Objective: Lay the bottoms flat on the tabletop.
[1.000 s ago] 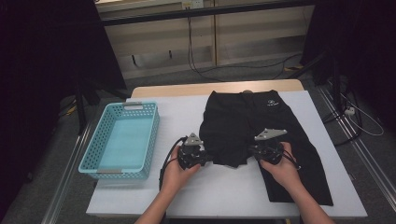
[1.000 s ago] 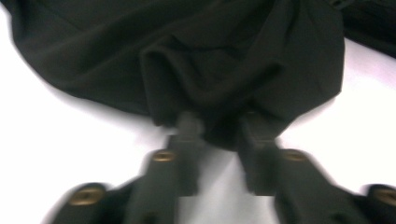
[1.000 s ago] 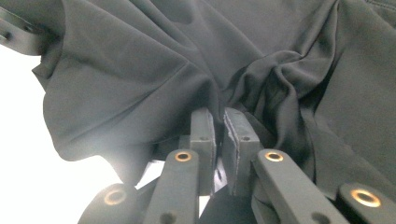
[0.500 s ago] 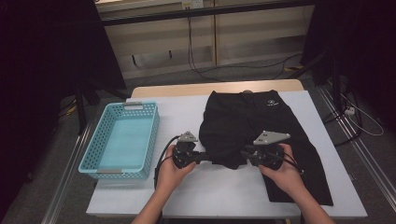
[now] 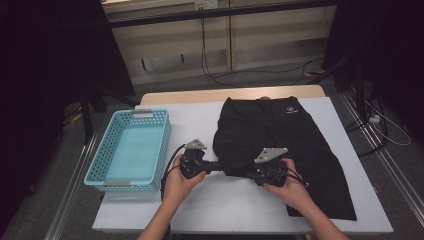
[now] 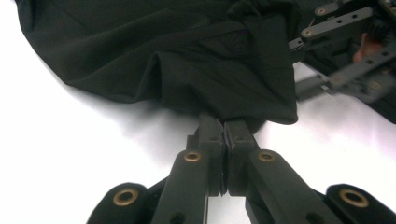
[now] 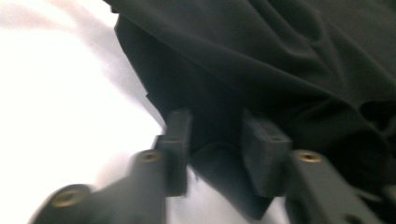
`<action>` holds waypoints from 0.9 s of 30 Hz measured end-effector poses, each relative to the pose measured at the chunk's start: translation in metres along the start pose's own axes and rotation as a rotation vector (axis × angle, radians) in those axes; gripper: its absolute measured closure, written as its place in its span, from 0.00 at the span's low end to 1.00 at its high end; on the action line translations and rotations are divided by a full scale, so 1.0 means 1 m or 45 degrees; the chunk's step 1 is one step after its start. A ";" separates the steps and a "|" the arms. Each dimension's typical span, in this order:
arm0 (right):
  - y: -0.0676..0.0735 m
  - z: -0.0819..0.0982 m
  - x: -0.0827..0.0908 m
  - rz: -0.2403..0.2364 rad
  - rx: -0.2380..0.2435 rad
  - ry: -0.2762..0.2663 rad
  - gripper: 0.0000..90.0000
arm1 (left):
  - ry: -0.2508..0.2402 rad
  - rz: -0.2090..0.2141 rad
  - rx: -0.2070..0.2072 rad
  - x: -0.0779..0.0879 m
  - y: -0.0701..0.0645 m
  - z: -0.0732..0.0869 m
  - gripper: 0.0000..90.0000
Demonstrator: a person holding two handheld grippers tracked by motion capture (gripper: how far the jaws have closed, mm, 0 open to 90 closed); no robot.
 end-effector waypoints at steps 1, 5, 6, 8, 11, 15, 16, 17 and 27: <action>0.000 0.000 0.000 -0.007 0.008 -0.001 0.89 | 0.008 0.006 -0.003 0.002 0.000 0.000 0.98; 0.004 -0.002 0.003 -0.046 0.015 0.001 1.00 | 0.005 0.001 -0.013 0.006 -0.001 -0.001 0.98; 0.006 -0.003 0.006 -0.055 0.008 -0.006 1.00 | 0.001 0.000 -0.012 0.007 -0.001 -0.001 0.98; 0.010 -0.008 0.013 -0.078 0.004 -0.043 1.00 | -0.001 0.005 -0.005 0.011 0.001 -0.001 0.98; 0.014 -0.016 0.028 -0.111 -0.006 -0.114 1.00 | -0.010 0.010 0.001 0.016 0.002 -0.003 0.98; 0.014 -0.021 0.042 -0.145 -0.040 -0.190 1.00 | -0.009 0.028 0.000 0.021 -0.002 -0.003 0.98; 0.014 -0.021 0.043 -0.144 -0.041 -0.194 1.00 | -0.006 0.038 -0.005 0.023 -0.004 -0.004 0.98; 0.013 -0.021 0.044 -0.139 -0.042 -0.197 1.00 | -0.005 0.042 -0.008 0.024 -0.006 -0.004 0.98; 0.006 -0.020 0.038 -0.083 -0.060 -0.188 1.00 | -0.051 0.015 -0.005 0.033 -0.003 -0.006 0.90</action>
Point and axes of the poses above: each handheld gripper's, and its own axes: x roughly backward along the jaws, z roughly out of its underside, y roughly to its left, the point moved 9 cm from there along -x, roughly forward along the jaws, and after that the axes turned 13 degrees about -z, right-handed, at the moved point
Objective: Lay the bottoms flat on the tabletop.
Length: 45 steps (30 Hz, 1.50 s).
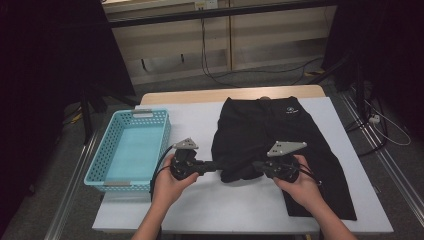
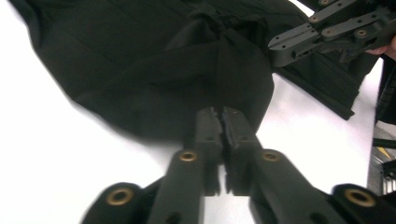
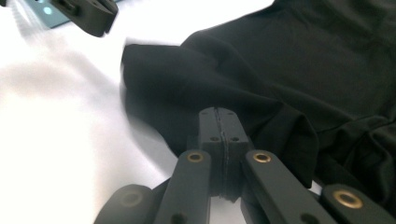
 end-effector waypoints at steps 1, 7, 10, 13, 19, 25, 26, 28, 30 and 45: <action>-0.002 0.001 -0.002 -0.005 -0.011 0.006 1.00 | 0.006 -0.004 0.009 -0.001 0.000 0.001 0.82; -0.011 0.009 -0.012 0.021 -0.030 0.059 1.00 | 0.061 0.006 -0.036 -0.014 -0.007 0.014 0.62; -0.012 0.012 -0.015 0.023 -0.028 0.081 1.00 | 0.079 -0.012 -0.081 -0.021 -0.011 0.019 0.56; -0.011 0.014 -0.016 0.023 -0.024 0.096 1.00 | 0.069 -0.036 -0.107 -0.028 -0.011 0.022 0.53; -0.009 0.020 -0.018 0.023 -0.010 0.124 1.00 | 0.022 -0.078 -0.093 -0.045 -0.009 0.023 0.49; -0.004 0.020 -0.021 0.005 0.028 0.115 0.81 | 0.036 -0.094 -0.092 -0.052 -0.009 0.023 0.70; -0.002 0.020 -0.023 -0.001 0.049 0.120 0.79 | 0.047 -0.089 -0.092 -0.054 -0.009 0.023 0.76; 0.002 0.022 -0.029 -0.005 0.072 0.145 0.72 | 0.068 -0.083 -0.098 -0.057 -0.010 0.025 0.83; 0.004 0.026 -0.035 0.002 0.100 0.191 0.68 | 0.069 -0.074 -0.088 -0.058 -0.011 0.025 0.87; -0.006 0.023 -0.040 0.068 0.139 0.186 1.00 | 0.072 -0.050 -0.038 -0.049 -0.006 0.020 1.00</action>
Point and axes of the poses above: each handheld gripper's, and its own axes: x roughly backward along the jaws, z roughly out of its underside, y roughly to its left, the point moved 9 cm from there along -x, roughly forward along the jaws, and after that the axes turned 13 degrees about -z, right-handed, at the moved point
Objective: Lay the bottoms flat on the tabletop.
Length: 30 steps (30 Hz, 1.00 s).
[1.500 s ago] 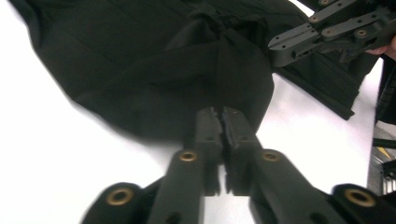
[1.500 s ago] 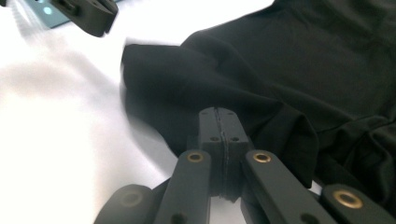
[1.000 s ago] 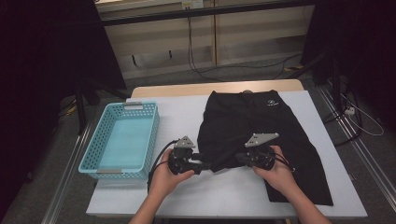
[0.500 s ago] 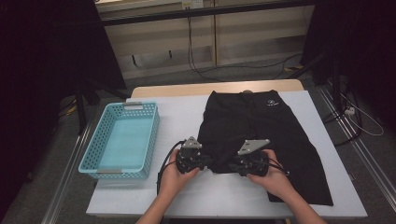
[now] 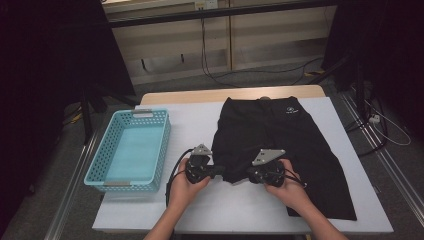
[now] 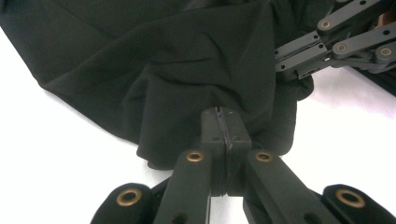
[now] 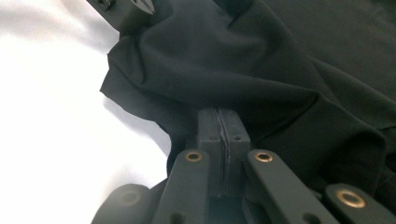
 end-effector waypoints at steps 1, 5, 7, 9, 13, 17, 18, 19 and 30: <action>0.000 0.000 0.000 -0.004 -0.004 -0.001 1.00 | -0.001 0.001 -0.006 0.000 0.000 0.000 1.00; 0.003 0.000 0.003 -0.065 -0.053 -0.012 1.00 | -0.018 0.013 -0.036 0.005 -0.004 -0.004 1.00; 0.007 -0.001 0.005 -0.098 -0.068 -0.028 1.00 | -0.041 0.006 -0.057 0.008 -0.005 -0.006 0.97; 0.014 -0.003 0.009 -0.137 -0.075 -0.048 1.00 | -0.046 -0.002 -0.083 0.010 -0.006 -0.006 0.86; 0.024 -0.007 0.017 -0.189 -0.078 -0.085 1.00 | -0.071 -0.028 -0.114 0.013 -0.006 -0.007 0.62; 0.030 -0.009 0.022 -0.212 -0.072 -0.094 1.00 | -0.091 -0.021 -0.108 0.018 -0.006 -0.008 0.55; 0.031 -0.009 0.023 -0.216 -0.073 -0.095 1.00 | -0.094 -0.016 -0.104 0.020 -0.006 -0.008 0.55; 0.032 -0.009 0.024 -0.222 -0.074 -0.100 1.00 | -0.093 -0.015 -0.102 0.021 -0.005 -0.008 0.55; 0.024 -0.013 0.036 -0.218 -0.137 -0.175 1.00 | -0.070 0.040 -0.095 0.023 -0.014 -0.002 0.50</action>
Point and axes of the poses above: each handheld gripper's, and its own axes: x roughly backward along the jaws, z roughly out of its underside, y roughly to its left, the point moved 9 cm from there along -x, roughly forward along the jaws, and after that the axes turned 13 degrees about -z, right-handed, at the moved point
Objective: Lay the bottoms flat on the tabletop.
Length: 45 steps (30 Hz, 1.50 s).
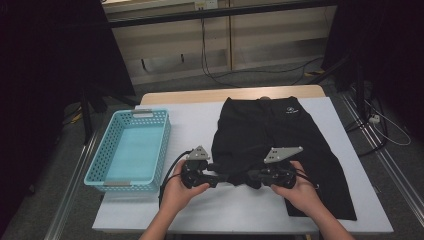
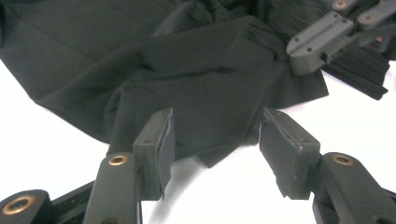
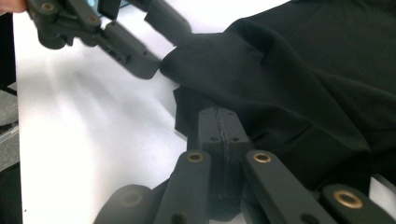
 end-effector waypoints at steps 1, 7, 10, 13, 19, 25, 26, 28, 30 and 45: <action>-0.001 0.000 0.001 0.003 -0.003 -0.005 1.00 | 0.006 0.000 0.005 0.000 0.000 0.001 0.50; -0.005 -0.004 0.008 0.023 -0.017 -0.045 1.00 | 0.055 -0.005 -0.008 -0.002 0.000 0.010 0.51; -0.006 -0.003 0.009 0.028 -0.022 -0.050 1.00 | 0.080 -0.006 -0.026 -0.006 -0.003 0.014 0.53; -0.006 -0.003 0.008 0.032 -0.021 -0.043 1.00 | 0.103 -0.028 -0.048 -0.010 -0.003 0.017 0.55; -0.006 -0.003 0.008 0.037 -0.019 -0.039 1.00 | 0.111 -0.061 -0.060 -0.018 0.002 0.022 0.57; -0.006 -0.003 0.005 0.044 -0.013 -0.032 1.00 | 0.088 -0.072 -0.056 -0.025 0.001 0.017 0.64; -0.006 -0.003 0.005 0.047 -0.014 -0.034 1.00 | 0.087 -0.064 -0.052 -0.025 0.000 0.017 0.67; -0.007 -0.003 0.004 0.052 -0.014 -0.032 1.00 | 0.095 -0.053 -0.052 -0.026 -0.002 0.016 0.71; -0.008 -0.003 0.004 0.059 -0.017 -0.034 1.00 | 0.101 -0.034 -0.047 -0.026 -0.005 0.016 0.76; -0.017 -0.003 0.014 0.095 -0.042 -0.071 1.00 | 0.069 -0.082 -0.103 -0.030 -0.009 0.014 0.62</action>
Point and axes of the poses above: each handheld gripper's, and its own axes: x roughly backward along the jaws, z roughly out of its underside, y roughly to its left, the point moved 9 cm from there along -x, roughly forward along the jaws, and after that the axes turned 13 degrees about -z, right-handed, at the moved point
